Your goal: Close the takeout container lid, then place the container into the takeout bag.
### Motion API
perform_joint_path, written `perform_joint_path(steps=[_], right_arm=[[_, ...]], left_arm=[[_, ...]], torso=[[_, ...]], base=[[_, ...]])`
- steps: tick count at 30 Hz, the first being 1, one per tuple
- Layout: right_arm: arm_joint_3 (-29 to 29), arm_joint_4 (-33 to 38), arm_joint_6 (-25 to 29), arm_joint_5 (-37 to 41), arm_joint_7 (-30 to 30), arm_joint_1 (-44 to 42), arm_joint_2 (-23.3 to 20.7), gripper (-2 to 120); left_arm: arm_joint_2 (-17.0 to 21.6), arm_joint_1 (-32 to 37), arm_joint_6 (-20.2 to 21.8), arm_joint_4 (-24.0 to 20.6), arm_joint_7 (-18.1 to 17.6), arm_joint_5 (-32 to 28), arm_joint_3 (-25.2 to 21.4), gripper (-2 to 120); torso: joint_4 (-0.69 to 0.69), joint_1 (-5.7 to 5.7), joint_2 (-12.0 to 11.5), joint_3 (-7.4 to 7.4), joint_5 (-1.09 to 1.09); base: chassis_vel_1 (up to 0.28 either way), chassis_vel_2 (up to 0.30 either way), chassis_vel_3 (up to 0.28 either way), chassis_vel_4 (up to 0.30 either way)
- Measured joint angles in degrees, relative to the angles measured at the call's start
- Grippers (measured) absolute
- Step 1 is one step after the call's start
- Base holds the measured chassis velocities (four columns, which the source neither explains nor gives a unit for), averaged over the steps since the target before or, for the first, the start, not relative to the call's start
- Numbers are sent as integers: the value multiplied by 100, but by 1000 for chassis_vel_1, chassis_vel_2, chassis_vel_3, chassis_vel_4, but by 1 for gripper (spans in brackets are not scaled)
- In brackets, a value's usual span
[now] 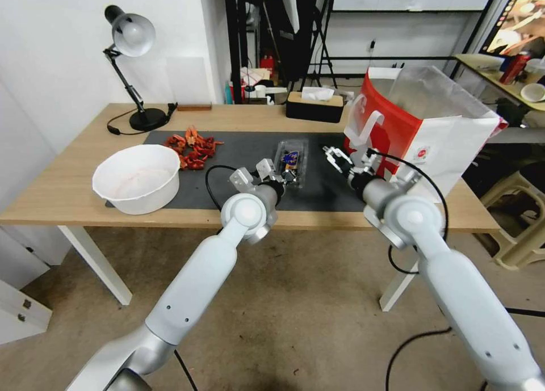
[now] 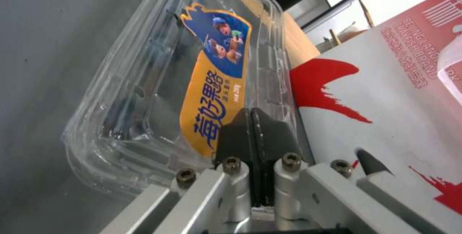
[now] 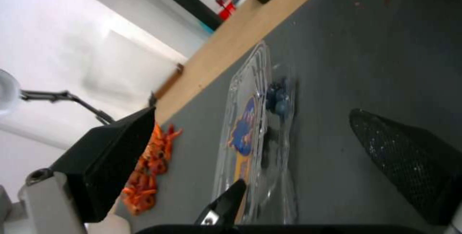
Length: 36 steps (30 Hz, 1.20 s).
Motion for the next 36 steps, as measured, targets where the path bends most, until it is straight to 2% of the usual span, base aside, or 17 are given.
perform_joint_path(steps=[13,27,36], right_arm=[[-453,-1017,-1323,257,694,960,407,100],[-527,-1437,-2038,715,1131,1394,529,100],[-621,-1717,-2151,741,1089,1569,640,100]], left_arm=[[16,43,-19,31,22,-1,-29,0],[4,71,-41,0,19,2,-17,0],[7,78,-44,-20,26,7,-12,0]], torso=[[0,-1,0,0,1],[-1,-1,1,-1,1],[-1,-1,1,0,1]], base=[[0,0,0,0],[0,0,0,0],[0,0,0,0]])
